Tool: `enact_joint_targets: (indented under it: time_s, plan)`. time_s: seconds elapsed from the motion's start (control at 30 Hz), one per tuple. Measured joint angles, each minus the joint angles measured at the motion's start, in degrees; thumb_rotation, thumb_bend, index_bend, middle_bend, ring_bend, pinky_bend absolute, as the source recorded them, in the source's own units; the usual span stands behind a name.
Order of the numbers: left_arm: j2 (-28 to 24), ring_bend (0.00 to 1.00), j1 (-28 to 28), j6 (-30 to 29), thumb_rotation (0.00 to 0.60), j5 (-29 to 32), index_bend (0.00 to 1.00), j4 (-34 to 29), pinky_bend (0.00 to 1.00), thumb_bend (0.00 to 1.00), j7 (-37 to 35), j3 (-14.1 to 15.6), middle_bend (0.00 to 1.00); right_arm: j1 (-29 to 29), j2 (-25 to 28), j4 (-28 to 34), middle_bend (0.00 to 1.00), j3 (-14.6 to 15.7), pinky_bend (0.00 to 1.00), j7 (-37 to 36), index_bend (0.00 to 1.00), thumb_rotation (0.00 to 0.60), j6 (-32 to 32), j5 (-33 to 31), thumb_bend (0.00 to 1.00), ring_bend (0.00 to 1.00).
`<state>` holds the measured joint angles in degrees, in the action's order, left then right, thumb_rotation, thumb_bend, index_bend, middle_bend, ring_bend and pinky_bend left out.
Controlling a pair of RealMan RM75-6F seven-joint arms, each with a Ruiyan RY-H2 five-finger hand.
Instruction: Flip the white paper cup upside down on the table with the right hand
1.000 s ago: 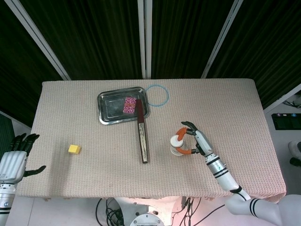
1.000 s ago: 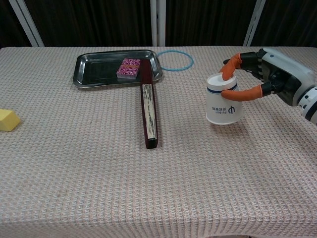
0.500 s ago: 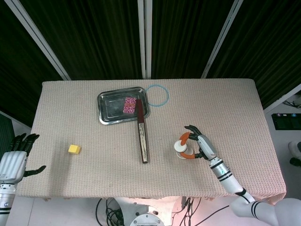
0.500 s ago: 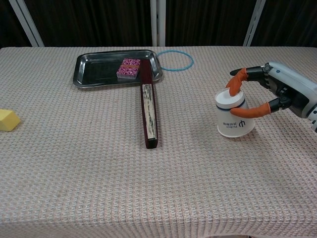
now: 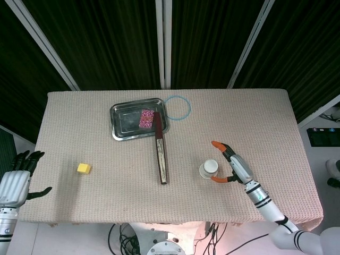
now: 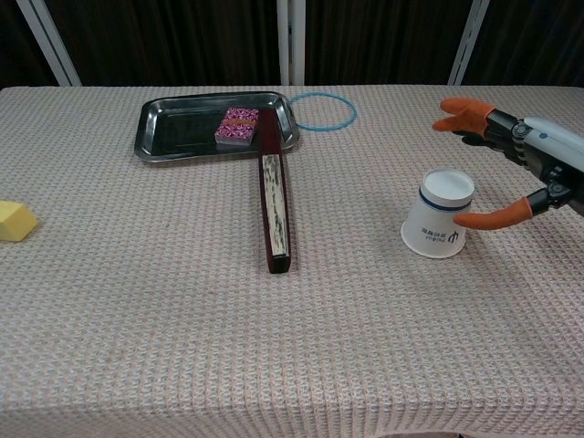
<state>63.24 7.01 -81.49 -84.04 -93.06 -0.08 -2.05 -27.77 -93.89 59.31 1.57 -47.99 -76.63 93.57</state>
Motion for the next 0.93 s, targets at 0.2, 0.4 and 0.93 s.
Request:
enact_joint_targets:
  time_s: [0.2,0.4,0.93]
  plan:
    - [-0.01,0.0,-0.01,-0.01,0.6,-0.01,0.11,0.05,0.06,0.05,-0.04,0.0,0.08,2.83,5.67,4.55,0.0,0.33,0.0,8.26,0.0,0.6,-5.05,0.97,0.0,0.0]
    - [0.08,0.0,0.06,0.04,0.6,0.01,0.11,0.25,0.06,0.05,0.16,-0.06,0.08,7.49,12.94,11.47,0.0,0.04,0.0,28.0,0.0,0.6,-7.25,-2.84,0.0,0.0]
    - [1.14,0.0,-0.02,-1.94,0.6,-1.68,0.11,1.99,0.06,0.05,-0.31,-0.33,0.07,20.93,22.08,23.94,0.0,-2.38,0.0,57.95,0.0,0.6,-11.79,-17.37,0.0,0.0]
